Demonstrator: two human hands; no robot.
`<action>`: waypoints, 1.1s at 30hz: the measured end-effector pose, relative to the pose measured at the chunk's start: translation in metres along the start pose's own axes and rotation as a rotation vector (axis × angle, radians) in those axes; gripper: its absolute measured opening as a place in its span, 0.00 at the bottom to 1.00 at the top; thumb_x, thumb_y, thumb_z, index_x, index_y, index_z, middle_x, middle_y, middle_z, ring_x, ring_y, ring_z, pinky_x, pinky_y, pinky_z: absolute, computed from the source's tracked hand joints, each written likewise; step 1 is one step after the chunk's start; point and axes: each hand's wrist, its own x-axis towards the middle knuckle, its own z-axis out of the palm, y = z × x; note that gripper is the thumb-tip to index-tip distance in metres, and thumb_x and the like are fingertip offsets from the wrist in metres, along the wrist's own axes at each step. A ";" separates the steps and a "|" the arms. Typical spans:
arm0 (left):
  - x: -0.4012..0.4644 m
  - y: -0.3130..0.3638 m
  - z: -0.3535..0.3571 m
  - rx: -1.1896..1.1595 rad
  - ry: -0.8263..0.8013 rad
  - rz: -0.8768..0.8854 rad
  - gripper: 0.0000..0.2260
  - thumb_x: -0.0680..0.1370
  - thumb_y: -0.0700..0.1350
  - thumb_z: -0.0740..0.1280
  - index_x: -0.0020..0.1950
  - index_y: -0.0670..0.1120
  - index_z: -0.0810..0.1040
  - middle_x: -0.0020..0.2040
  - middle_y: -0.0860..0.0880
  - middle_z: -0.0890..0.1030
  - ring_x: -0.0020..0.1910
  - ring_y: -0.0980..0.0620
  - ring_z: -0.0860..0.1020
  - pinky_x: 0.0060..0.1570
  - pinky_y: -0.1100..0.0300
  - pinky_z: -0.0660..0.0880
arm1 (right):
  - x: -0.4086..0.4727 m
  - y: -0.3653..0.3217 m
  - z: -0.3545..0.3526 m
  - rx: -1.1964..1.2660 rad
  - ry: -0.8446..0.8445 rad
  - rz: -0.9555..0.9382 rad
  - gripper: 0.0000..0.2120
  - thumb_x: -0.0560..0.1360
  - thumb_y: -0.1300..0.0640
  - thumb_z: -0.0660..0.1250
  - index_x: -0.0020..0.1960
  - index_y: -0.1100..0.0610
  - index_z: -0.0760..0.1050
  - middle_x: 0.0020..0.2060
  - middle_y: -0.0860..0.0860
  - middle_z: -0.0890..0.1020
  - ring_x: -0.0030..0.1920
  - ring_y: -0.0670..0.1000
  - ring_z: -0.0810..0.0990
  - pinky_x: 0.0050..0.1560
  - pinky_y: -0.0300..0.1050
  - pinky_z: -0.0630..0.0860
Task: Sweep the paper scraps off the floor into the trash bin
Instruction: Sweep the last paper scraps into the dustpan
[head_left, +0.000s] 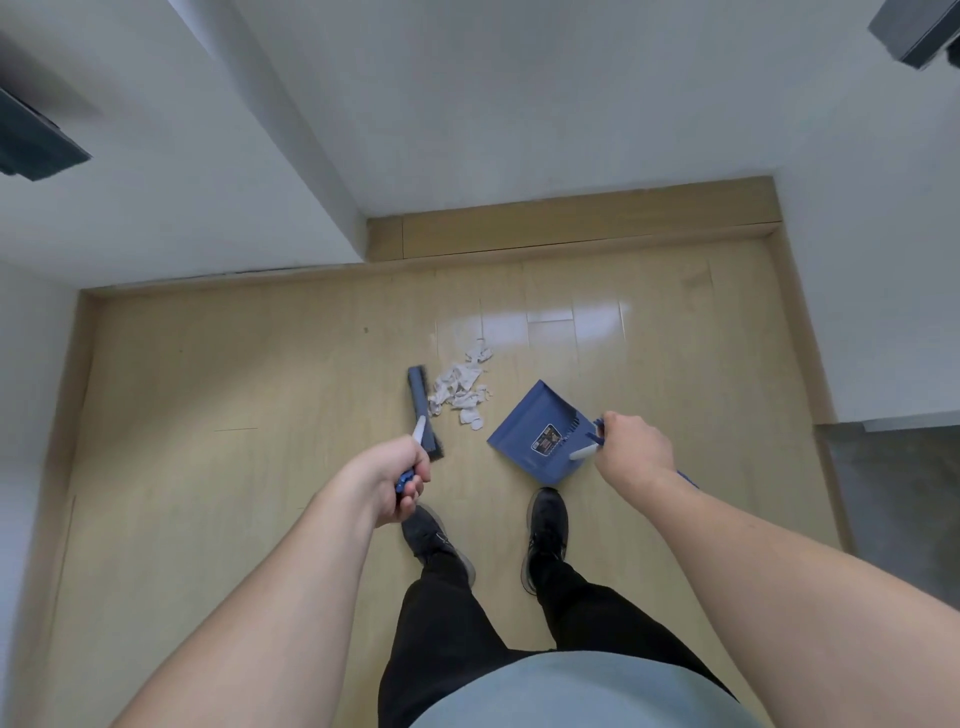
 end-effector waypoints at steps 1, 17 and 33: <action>-0.004 0.002 -0.005 0.002 0.019 -0.002 0.06 0.71 0.34 0.58 0.37 0.43 0.67 0.26 0.50 0.66 0.17 0.56 0.62 0.20 0.70 0.63 | 0.001 0.001 0.000 0.004 0.001 0.001 0.07 0.75 0.63 0.59 0.50 0.53 0.69 0.41 0.52 0.75 0.39 0.57 0.73 0.36 0.42 0.68; 0.045 0.091 -0.005 0.723 0.185 0.147 0.08 0.78 0.36 0.56 0.56 0.41 0.68 0.29 0.47 0.68 0.24 0.52 0.63 0.24 0.66 0.61 | 0.030 -0.005 0.021 0.033 0.010 -0.011 0.06 0.75 0.63 0.58 0.49 0.54 0.69 0.38 0.52 0.75 0.37 0.58 0.73 0.29 0.42 0.63; 0.009 0.026 -0.044 0.796 0.400 0.150 0.15 0.77 0.38 0.53 0.62 0.40 0.69 0.38 0.44 0.76 0.28 0.48 0.74 0.28 0.60 0.76 | 0.021 0.001 -0.011 -0.019 -0.119 -0.043 0.07 0.76 0.60 0.60 0.53 0.53 0.71 0.49 0.53 0.78 0.43 0.56 0.73 0.41 0.43 0.70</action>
